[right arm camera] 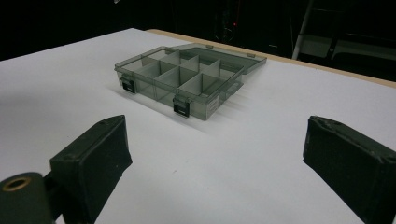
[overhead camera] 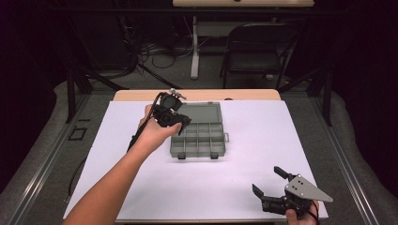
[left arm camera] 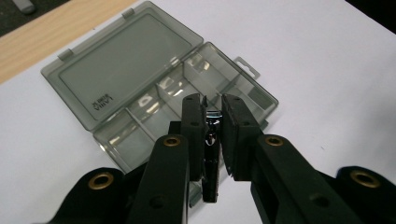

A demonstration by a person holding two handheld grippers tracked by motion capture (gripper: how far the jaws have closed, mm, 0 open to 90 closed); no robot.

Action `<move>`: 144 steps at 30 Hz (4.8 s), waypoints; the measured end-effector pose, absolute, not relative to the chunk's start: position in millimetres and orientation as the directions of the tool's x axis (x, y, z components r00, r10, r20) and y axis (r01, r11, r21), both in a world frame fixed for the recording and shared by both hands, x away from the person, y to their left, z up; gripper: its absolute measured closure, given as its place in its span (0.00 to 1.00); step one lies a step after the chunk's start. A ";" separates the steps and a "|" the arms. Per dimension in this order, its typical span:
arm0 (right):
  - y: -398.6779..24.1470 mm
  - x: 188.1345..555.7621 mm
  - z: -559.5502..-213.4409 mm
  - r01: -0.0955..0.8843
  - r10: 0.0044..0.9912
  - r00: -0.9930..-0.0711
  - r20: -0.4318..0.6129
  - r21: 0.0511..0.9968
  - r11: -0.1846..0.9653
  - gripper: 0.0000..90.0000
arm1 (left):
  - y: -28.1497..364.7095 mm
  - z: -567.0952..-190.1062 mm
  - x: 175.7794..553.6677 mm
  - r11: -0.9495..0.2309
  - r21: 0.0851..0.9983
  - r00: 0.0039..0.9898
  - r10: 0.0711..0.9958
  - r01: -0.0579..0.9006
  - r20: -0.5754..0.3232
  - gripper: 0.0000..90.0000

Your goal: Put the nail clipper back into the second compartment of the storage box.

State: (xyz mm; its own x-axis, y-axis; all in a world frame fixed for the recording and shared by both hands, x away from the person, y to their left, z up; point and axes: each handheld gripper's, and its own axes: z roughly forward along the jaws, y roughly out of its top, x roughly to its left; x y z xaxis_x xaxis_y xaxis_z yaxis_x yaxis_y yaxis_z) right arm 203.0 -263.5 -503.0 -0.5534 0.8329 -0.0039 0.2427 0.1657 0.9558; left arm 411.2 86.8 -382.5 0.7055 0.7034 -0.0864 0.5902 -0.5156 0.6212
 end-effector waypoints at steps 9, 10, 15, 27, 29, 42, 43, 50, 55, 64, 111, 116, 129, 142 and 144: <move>-262.7 203.0 -503.3 0.241 0.833 -0.553 -0.005 0.956 0.166 0.08 | 92.2 -382.0 426.5 -0.480 0.637 0.667 0.741 0.603 -0.073 0.89; -262.7 203.0 -503.3 0.242 0.833 -0.553 -0.005 0.956 0.166 0.08 | 92.7 -382.5 427.9 -0.477 0.636 0.663 0.745 0.607 -0.074 0.89; -263.4 202.7 -503.1 0.252 0.832 -0.555 -0.003 0.952 0.171 0.08 | 94.8 -385.1 433.5 -0.466 0.636 0.649 0.757 0.615 -0.072 0.89; -263.3 203.1 -503.7 0.249 0.831 -0.557 -0.004 0.953 0.172 0.08 | 89.9 -394.4 446.6 -0.455 0.642 0.638 0.767 0.617 -0.068 0.89; -263.3 203.2 -503.7 0.249 0.831 -0.557 -0.004 0.953 0.171 0.08 | 88.2 -396.8 449.0 -0.454 0.644 0.635 0.769 0.616 -0.066 0.89; -263.2 203.7 -504.6 0.247 0.830 -0.558 0.000 0.955 0.166 0.08 | 74.9 -413.7 461.5 -0.457 0.652 0.632 0.774 0.605 -0.044 0.89; -263.2 203.7 -504.7 0.247 0.830 -0.558 0.001 0.955 0.165 0.08 | 74.1 -414.9 462.3 -0.461 0.653 0.635 0.772 0.601 -0.039 0.89; -263.6 203.9 -504.8 0.253 0.827 -0.562 0.002 0.953 0.170 0.08 | 71.5 -421.9 468.4 -0.457 0.661 0.636 0.771 0.596 -0.041 0.89; -263.9 203.7 -504.8 0.255 0.829 -0.560 0.005 0.952 0.166 0.08 | 70.7 -428.1 473.3 -0.449 0.663 0.640 0.766 0.599 -0.059 0.89; -264.0 204.0 -505.0 0.251 0.828 -0.560 0.003 0.954 0.166 0.08 | 65.9 -441.4 478.8 -0.459 0.662 0.649 0.759 0.592 -0.054 0.89; -262.3 204.3 -505.9 0.256 0.822 -0.570 0.007 0.952 0.169 0.08 | 58.2 -501.7 478.8 -0.458 0.600 0.612 0.788 0.656 -0.067 0.89; -262.1 204.3 -505.9 0.255 0.821 -0.571 0.005 0.952 0.171 0.08 | 59.3 -505.0 478.6 -0.461 0.592 0.611 0.789 0.661 -0.067 0.89; -262.7 204.1 -505.6 0.258 0.821 -0.570 0.006 0.951 0.172 0.09 | 60.2 -513.5 477.9 -0.464 0.579 0.609 0.790 0.670 -0.072 0.89; -262.6 204.4 -506.0 0.258 0.822 -0.570 0.007 0.951 0.171 0.09 | 62.3 -515.5 477.3 -0.465 0.578 0.610 0.789 0.671 -0.073 0.89; -262.4 204.5 -506.1 0.256 0.822 -0.570 0.006 0.952 0.170 0.09 | 62.5 -515.3 477.2 -0.463 0.579 0.609 0.790 0.671 -0.074 0.89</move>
State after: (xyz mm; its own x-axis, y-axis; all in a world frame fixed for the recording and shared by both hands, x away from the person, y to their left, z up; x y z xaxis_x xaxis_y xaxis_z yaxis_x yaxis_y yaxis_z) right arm 204.5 -262.4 -506.1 -0.5699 0.8217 0.0065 0.2559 0.1700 0.9516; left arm 477.2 62.5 -515.3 0.6091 0.7897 -0.0742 0.6710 -0.4631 0.5791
